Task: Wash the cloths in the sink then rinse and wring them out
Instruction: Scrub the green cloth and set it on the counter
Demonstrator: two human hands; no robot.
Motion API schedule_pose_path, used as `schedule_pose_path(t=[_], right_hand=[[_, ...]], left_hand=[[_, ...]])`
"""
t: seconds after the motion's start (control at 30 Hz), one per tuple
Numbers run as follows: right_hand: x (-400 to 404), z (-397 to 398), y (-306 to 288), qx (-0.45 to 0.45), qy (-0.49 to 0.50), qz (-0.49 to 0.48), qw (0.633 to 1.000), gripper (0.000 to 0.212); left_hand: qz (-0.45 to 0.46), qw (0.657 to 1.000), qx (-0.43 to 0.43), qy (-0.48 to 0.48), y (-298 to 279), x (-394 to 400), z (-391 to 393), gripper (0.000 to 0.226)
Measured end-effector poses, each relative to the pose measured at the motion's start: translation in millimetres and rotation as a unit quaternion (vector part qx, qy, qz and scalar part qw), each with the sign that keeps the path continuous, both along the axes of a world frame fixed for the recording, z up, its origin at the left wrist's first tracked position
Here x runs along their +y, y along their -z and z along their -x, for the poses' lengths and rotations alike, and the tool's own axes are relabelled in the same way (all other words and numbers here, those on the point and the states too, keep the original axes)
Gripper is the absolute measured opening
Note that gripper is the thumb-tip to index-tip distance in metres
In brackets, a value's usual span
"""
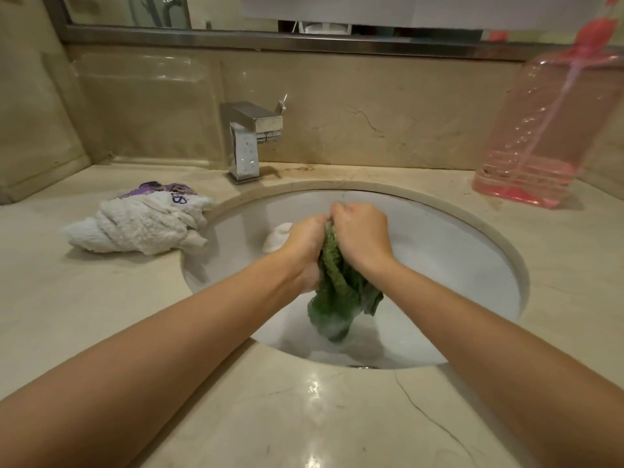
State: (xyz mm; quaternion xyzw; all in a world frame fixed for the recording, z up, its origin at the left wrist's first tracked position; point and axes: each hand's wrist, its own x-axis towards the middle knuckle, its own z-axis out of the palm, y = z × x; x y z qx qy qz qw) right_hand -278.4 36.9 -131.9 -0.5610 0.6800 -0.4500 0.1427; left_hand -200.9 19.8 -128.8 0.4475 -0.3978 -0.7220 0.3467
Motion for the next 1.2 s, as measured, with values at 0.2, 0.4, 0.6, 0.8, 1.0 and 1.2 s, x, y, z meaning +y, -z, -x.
schedule_pose_path(t=[0.2,0.4,0.6,0.8,1.0,1.2], right_hand=[[10.3,0.0,8.4,-0.005,-0.008,-0.016,1.0,0.042],[12.2,-9.0,7.3,-0.012,-0.005,0.057,0.998,0.04],[-14.6,25.2,11.6,-0.046,0.044,-0.056,0.996,0.039],[-8.0,49.0,8.1,-0.292,0.005,-0.042,0.955,0.03],[-10.0,55.8,6.1,-0.38,-0.053,-0.005,0.923,0.022],[3.6,63.5,-8.9,-0.391,-0.225,0.013,0.892,0.049]], left_hand=[[-0.009,0.999,-0.009,-0.032,6.1,-7.6,-1.7,0.039],[0.024,0.998,0.016,-0.048,4.8,-10.7,-3.9,0.042],[0.028,0.998,-0.011,0.054,-2.5,-0.4,-1.9,0.04],[0.049,0.99,-0.111,0.065,-1.0,-17.6,-14.6,0.035],[0.032,0.977,-0.194,0.08,1.7,-26.1,-17.0,0.028],[-0.059,0.998,-0.007,0.027,-6.8,-26.0,-22.3,0.043]])
